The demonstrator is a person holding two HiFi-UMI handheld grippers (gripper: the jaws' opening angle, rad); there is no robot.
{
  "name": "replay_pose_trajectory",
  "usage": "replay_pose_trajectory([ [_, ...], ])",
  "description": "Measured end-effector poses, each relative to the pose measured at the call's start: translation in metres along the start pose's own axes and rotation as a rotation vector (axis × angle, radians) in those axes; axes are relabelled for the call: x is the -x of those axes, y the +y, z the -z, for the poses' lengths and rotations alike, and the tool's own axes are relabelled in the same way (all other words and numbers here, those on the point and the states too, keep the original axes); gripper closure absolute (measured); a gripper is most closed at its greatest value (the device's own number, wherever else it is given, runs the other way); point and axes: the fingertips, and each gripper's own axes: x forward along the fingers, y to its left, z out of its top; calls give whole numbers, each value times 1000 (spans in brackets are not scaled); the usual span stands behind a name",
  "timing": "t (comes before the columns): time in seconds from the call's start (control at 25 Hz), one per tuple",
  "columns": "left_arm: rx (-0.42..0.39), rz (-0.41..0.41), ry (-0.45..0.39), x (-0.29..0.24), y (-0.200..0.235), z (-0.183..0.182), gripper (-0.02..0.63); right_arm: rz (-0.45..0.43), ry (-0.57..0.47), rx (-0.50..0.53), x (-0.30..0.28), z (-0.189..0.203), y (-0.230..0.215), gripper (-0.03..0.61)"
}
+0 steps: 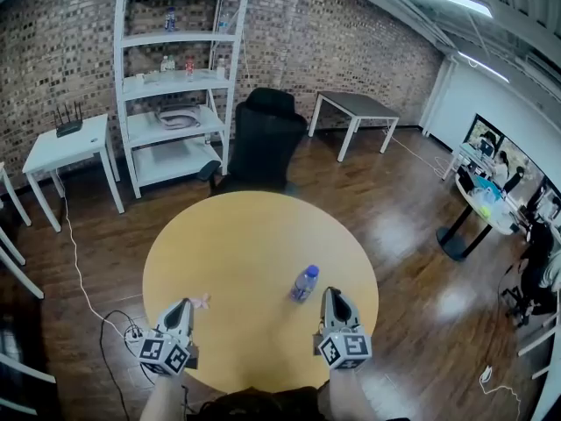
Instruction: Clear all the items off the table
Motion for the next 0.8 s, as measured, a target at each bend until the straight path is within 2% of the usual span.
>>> replay_pose_trajectory([
  [0.28, -2, -7, -32, -15, -7, -12, 614, -57, 9, 35, -16, -8, 8, 577],
  [0.4, -5, 37, -60, -32, -37, -19, 614, -72, 7, 39, -13, -15, 2, 577],
  [0.6, -95, 110, -53, -47, -94, -19, 614, -67, 7, 40, 1, -18, -23, 577],
  [0.8, -112, 102, -48, -44, -107, -16, 614, -86, 17, 70, 7, -15, -28, 577],
])
